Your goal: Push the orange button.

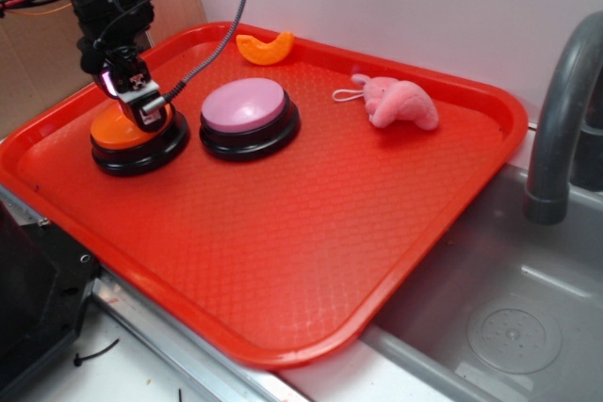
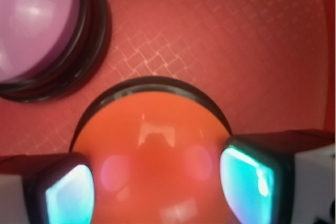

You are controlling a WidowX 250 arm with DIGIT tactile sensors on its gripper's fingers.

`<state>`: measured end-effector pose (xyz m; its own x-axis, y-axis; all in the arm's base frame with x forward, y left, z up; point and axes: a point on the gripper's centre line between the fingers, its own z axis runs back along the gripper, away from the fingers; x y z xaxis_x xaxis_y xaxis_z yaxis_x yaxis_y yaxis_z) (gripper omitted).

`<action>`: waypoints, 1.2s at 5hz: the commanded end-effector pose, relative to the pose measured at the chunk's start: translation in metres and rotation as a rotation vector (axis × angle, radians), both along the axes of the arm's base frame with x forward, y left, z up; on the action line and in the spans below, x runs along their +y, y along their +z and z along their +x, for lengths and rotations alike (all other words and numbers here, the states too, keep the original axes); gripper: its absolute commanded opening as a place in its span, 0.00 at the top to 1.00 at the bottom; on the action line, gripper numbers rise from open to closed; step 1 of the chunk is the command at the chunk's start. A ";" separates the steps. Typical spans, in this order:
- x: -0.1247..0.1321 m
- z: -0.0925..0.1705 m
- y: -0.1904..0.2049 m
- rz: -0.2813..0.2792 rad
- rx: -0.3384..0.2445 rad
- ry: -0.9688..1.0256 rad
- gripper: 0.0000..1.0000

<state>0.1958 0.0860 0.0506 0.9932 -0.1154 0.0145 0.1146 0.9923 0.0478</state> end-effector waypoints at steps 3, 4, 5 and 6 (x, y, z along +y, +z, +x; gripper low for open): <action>0.005 0.009 0.043 0.027 -0.090 0.066 0.00; 0.004 0.009 0.050 0.018 -0.085 0.058 0.00; 0.003 0.007 0.060 0.022 -0.102 0.065 0.00; 0.004 0.006 0.069 0.024 -0.116 0.073 0.00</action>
